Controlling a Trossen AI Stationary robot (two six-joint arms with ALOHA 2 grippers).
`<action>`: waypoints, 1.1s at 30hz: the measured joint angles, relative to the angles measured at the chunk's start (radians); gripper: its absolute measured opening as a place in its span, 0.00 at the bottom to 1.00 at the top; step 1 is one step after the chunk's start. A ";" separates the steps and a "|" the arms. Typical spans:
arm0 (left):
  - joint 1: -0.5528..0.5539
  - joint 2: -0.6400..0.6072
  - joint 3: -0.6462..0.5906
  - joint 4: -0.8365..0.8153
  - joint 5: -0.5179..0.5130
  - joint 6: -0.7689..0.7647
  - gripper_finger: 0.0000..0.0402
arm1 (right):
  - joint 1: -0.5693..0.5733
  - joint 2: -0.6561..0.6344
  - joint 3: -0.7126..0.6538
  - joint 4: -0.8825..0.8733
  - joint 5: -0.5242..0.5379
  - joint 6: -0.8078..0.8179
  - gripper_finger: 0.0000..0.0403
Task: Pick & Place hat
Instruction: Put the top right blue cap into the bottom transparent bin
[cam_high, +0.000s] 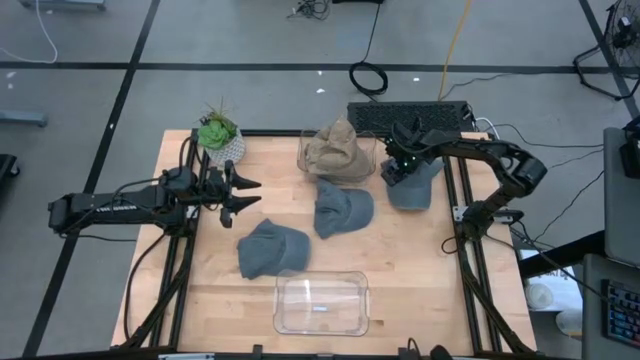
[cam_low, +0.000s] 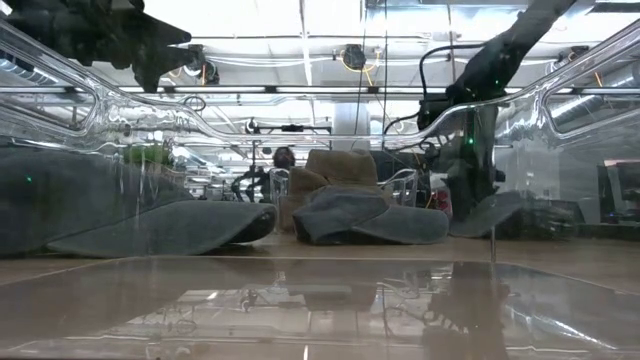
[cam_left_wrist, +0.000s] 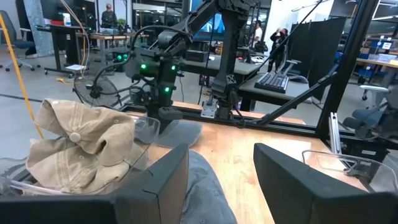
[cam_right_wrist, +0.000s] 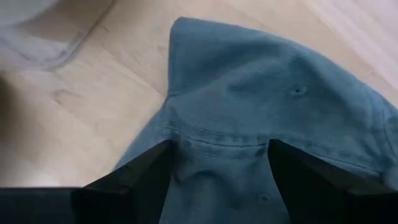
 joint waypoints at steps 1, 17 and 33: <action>0.000 0.001 0.000 0.000 0.000 0.000 0.48 | 0.000 0.001 0.000 0.008 -0.001 0.000 0.62; 0.000 0.003 0.000 0.001 0.000 0.000 0.48 | 0.090 -0.064 0.000 -0.010 -0.121 -0.256 0.02; 0.000 0.003 0.000 0.000 0.000 0.000 0.48 | 0.390 -0.255 -0.005 -0.334 -0.057 -0.512 0.00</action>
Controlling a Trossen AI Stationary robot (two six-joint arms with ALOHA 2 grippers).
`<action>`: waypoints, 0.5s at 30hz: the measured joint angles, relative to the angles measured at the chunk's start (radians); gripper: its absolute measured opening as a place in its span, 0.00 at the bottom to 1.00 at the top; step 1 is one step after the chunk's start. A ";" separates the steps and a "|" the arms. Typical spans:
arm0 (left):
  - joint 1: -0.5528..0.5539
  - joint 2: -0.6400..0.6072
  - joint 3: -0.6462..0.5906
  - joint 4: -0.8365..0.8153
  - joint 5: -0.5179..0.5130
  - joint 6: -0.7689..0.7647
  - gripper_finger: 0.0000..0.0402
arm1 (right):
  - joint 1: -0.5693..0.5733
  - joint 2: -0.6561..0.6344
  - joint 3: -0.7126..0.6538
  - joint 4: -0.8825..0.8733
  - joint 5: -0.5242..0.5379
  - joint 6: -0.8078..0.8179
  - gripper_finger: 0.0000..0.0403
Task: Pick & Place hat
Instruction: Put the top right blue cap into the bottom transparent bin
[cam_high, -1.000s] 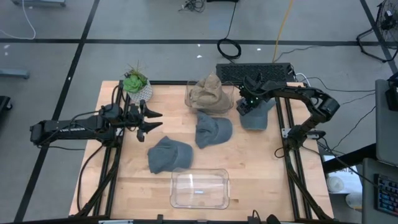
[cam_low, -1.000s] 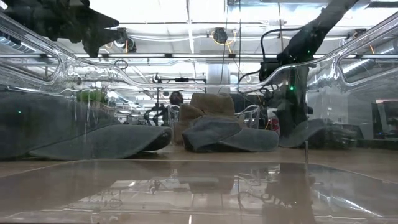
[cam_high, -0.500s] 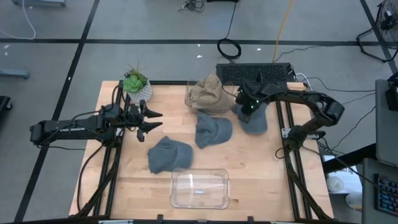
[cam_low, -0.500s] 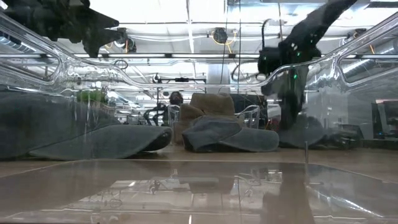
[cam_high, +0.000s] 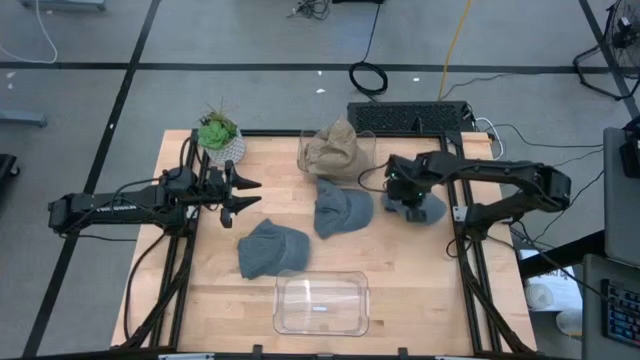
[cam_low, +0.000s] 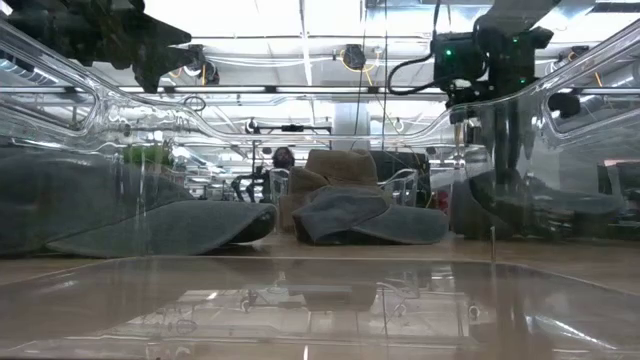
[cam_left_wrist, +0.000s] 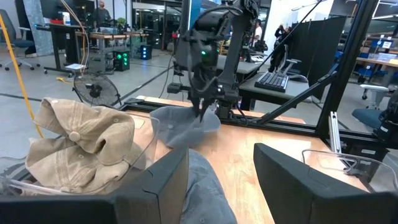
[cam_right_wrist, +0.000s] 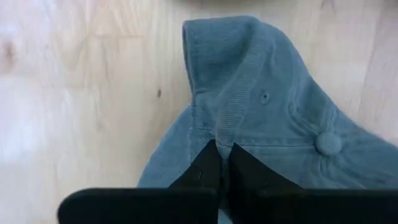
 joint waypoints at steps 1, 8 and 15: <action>0.000 0.000 0.000 0.001 0.000 0.000 0.48 | 0.017 0.003 -0.005 0.023 0.018 0.033 0.00; 0.000 0.000 0.000 0.000 0.000 0.001 0.48 | 0.083 0.002 -0.016 0.211 0.085 0.305 0.11; 0.000 0.000 0.000 0.001 0.000 0.002 0.48 | 0.095 -0.018 -0.017 0.189 0.076 0.552 0.35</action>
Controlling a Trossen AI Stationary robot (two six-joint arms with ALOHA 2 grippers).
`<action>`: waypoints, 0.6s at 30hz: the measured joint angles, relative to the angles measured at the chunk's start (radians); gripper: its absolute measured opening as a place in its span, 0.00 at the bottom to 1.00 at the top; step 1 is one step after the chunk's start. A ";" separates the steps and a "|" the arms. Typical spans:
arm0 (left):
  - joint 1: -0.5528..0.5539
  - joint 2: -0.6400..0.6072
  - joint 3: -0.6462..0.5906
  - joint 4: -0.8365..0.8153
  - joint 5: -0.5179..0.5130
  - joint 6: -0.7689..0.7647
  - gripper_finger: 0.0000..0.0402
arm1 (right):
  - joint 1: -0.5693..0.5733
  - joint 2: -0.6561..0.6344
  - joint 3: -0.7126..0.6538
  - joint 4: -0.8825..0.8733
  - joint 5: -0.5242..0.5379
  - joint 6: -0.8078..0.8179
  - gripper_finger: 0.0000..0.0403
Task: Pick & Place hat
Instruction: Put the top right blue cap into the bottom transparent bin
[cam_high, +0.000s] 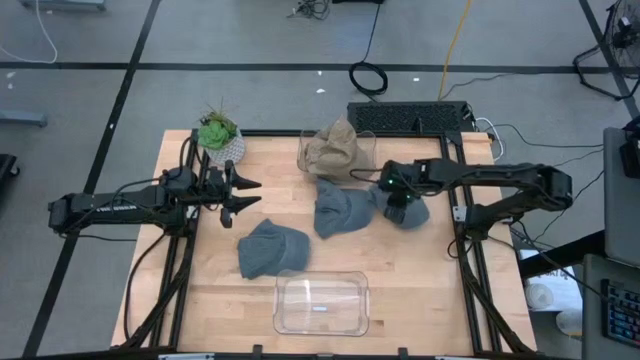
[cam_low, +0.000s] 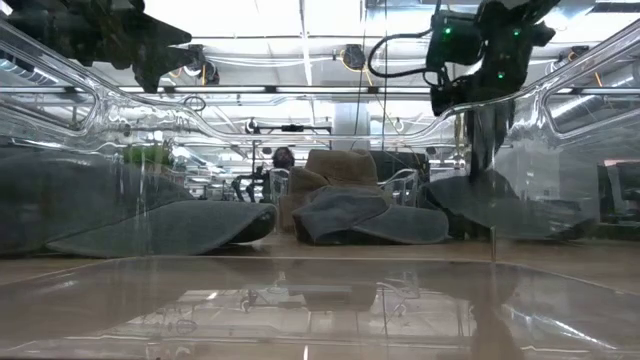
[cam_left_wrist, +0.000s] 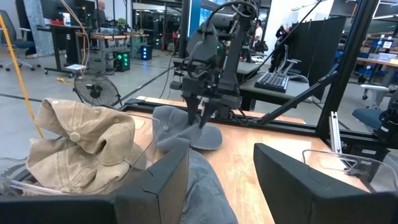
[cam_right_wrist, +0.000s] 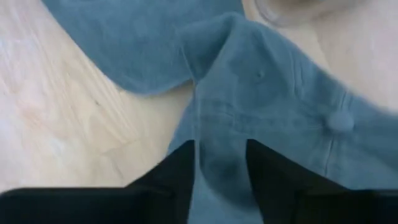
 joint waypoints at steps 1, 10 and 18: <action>0.000 0.000 0.000 0.000 0.000 -0.001 0.48 | 0.000 -0.003 0.000 0.000 -0.018 0.047 0.38; 0.000 0.000 0.000 -0.001 0.000 0.000 0.48 | 0.058 -0.076 0.000 -0.214 -0.129 0.387 0.49; 0.000 0.000 0.000 0.000 0.000 -0.001 0.48 | 0.090 -0.195 0.000 -0.233 0.068 0.425 0.46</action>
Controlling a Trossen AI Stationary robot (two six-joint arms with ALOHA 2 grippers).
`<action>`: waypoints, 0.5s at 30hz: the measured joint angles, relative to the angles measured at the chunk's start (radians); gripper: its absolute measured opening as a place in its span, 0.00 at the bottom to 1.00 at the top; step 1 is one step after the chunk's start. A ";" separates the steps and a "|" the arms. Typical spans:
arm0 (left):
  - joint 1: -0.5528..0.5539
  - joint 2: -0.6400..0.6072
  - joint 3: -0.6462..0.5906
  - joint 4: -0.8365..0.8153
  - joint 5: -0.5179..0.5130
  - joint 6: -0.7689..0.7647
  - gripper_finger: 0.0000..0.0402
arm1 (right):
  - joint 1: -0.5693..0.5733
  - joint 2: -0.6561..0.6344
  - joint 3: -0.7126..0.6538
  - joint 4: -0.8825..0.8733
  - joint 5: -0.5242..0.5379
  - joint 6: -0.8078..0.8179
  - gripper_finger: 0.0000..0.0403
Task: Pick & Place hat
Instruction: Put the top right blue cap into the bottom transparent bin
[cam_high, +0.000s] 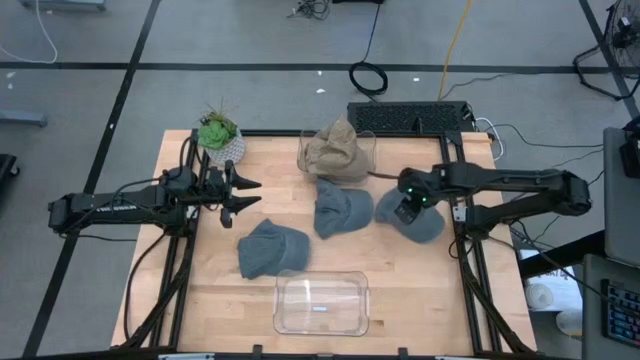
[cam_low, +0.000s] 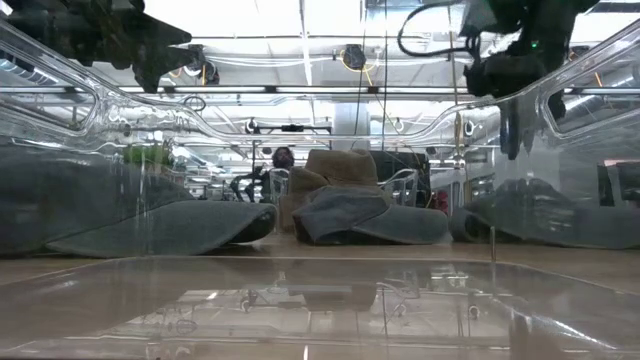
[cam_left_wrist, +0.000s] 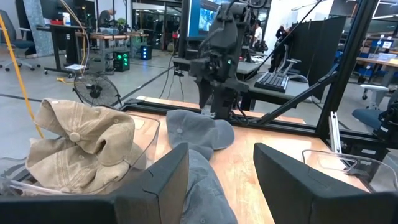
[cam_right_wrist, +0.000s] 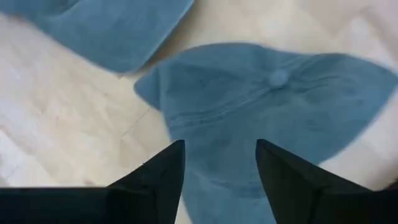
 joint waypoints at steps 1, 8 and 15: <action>0.000 0.000 0.000 0.000 0.000 0.000 0.48 | -0.002 -0.010 0.000 -0.007 0.014 -0.002 0.46; 0.000 0.000 0.000 0.000 0.000 -0.001 0.48 | -0.029 0.004 0.000 -0.035 0.123 -0.135 0.46; 0.000 0.000 0.000 0.000 0.000 0.000 0.48 | -0.038 0.097 0.000 -0.036 0.091 -0.190 0.46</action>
